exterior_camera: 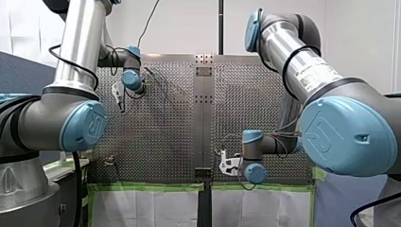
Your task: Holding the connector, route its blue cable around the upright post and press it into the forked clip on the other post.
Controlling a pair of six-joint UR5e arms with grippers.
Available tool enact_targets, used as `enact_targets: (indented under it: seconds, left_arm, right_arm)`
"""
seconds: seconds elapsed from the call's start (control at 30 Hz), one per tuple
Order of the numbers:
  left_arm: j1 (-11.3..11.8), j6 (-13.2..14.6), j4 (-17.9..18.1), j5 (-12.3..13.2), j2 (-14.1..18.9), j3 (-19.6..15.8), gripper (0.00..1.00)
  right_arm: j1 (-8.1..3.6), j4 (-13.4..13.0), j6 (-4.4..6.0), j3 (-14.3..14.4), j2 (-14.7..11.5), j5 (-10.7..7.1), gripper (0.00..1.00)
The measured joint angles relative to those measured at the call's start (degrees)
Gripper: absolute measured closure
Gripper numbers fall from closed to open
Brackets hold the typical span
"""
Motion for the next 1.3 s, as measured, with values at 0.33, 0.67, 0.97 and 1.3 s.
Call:
enact_targets:
  seconds: [0.33, 0.67, 0.97, 1.3]
  left_arm:
    - [-0.3, -1.9, -1.1, -0.1, 0.0, 0.0, 0.0]
    - [0.1, -7.3, -1.4, -4.0, 0.0, -1.0, 0.0]
    - [0.4, -12.5, 3.3, -0.5, 0.0, -3.9, 0.0]
    - [0.6, -18.9, 6.6, -1.5, 0.0, -5.8, 0.0]
  right_arm:
    - [-1.63, -0.3, 0.12, 0.1, 0.0, -2.9, 1.0]
    - [-1.69, -0.3, 0.1, 0.1, 0.0, -3.32, 1.0]
    - [-1.71, -0.3, 0.05, 0.1, 0.0, -3.41, 1.0]
    - [-1.68, -0.1, 0.04, 0.1, 0.0, -3.64, 1.0]
